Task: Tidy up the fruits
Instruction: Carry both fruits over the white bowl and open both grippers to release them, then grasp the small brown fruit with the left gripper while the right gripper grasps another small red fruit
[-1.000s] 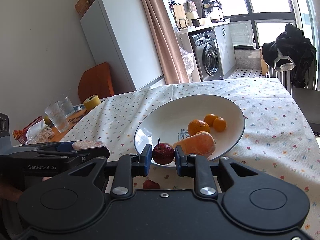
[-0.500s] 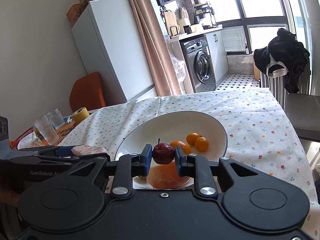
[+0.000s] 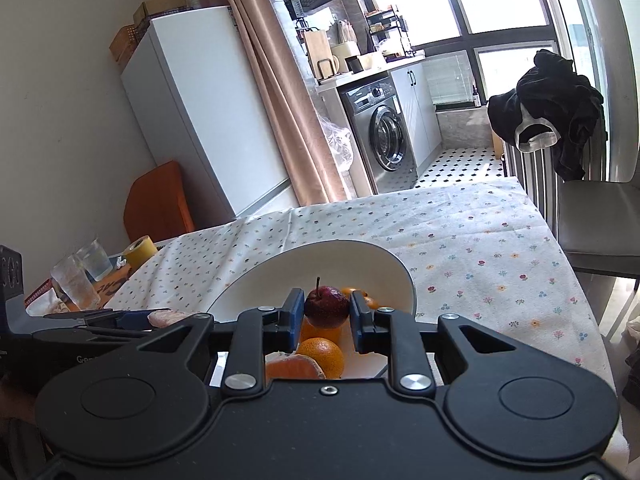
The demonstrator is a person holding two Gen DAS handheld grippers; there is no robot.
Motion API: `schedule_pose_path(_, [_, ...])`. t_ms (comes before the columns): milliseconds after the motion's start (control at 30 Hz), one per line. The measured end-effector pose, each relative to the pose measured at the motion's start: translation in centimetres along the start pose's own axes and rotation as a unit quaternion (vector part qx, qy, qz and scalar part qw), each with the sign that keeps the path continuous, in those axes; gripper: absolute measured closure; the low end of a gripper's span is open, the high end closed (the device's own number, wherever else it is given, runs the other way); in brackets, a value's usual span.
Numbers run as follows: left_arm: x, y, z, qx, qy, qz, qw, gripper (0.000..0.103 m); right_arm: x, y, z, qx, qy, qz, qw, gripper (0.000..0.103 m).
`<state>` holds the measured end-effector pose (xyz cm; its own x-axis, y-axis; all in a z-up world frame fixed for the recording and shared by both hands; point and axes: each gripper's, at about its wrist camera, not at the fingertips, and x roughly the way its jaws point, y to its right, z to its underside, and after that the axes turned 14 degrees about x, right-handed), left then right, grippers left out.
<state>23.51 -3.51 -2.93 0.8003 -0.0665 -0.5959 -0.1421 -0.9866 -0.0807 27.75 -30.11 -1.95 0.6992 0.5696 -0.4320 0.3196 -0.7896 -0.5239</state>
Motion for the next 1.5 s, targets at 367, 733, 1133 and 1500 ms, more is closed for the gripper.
schedule_pose_path(367, [-1.9, 0.0, 0.4, 0.011, 0.008, -0.006, 0.9999, 0.011, 0.3, 0.7, -0.1, 0.013, -0.005, 0.001, 1.000, 0.074])
schedule_pose_path(733, [-4.0, -1.1, 1.6, -0.005, 0.012, -0.014, 0.9998, 0.007, -1.1, -0.7, 0.3, 0.007, 0.007, 0.003, 1.000, 0.058])
schedule_pose_path(1133, [-6.6, -3.2, 3.4, -0.034, 0.012, -0.022, 0.9991, 0.003, -2.8, -2.1, 1.5, 0.000, 0.025, 0.014, 1.000, 0.019])
schedule_pose_path(1500, [-8.7, -4.4, 4.6, -0.054, 0.017, -0.026, 0.9981, 0.000, -4.2, -3.0, 2.7, 0.007, 0.052, 0.025, 0.998, 0.000])
